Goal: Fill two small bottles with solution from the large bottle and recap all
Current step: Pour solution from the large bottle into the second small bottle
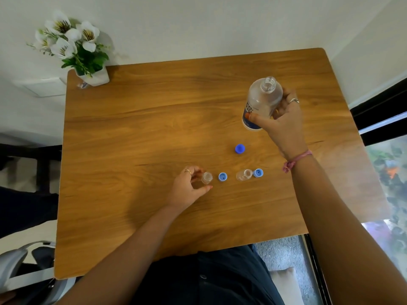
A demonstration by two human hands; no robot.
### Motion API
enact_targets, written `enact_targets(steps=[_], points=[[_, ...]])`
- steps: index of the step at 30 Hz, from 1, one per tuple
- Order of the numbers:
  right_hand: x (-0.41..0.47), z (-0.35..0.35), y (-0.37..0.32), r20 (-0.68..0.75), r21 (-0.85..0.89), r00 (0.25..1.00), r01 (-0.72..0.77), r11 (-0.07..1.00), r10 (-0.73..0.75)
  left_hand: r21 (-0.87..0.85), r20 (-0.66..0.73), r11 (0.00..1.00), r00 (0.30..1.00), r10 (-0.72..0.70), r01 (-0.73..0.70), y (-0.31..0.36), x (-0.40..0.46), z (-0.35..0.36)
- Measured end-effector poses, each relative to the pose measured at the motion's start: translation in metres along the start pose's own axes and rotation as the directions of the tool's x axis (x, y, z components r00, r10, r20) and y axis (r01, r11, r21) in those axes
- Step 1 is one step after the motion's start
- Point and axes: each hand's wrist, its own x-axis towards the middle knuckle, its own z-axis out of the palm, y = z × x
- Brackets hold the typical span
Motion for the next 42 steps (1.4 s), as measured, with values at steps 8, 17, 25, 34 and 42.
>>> enact_targets(steps=[8, 17, 25, 34, 42], points=[[-0.003, -0.012, 0.005, -0.011, 0.002, 1.0, -0.016, 1.0, 0.016, 0.231, 0.093, 0.964, 0.99, 0.11, -0.129, 0.055, -0.006, -0.011], [0.0, -0.036, 0.0, -0.011, 0.022, 1.0, 0.001, 1.0, 0.0, 0.403, 0.243, 0.86, 0.943, 0.229, -0.313, 0.104, 0.005, 0.057], [0.005, -0.063, 0.0, 0.007, 0.004, 1.0, 0.021, 1.0, -0.021, 0.474, 0.16, 0.872, 0.986, 0.054, -0.125, 0.088, 0.019, 0.083], [0.02, -0.091, -0.017, 0.053, -0.043, 0.996, 0.078, 0.996, -0.075, 0.09, -0.016, 0.996, 1.0, 0.023, -0.021, 0.133, 0.029, 0.072], [0.046, -0.119, -0.063, 0.052, -0.08, 0.971, 0.235, 0.969, -0.232, -0.311, -0.226, 0.901, 0.945, 0.237, -0.301, 0.25, 0.031, 0.024]])
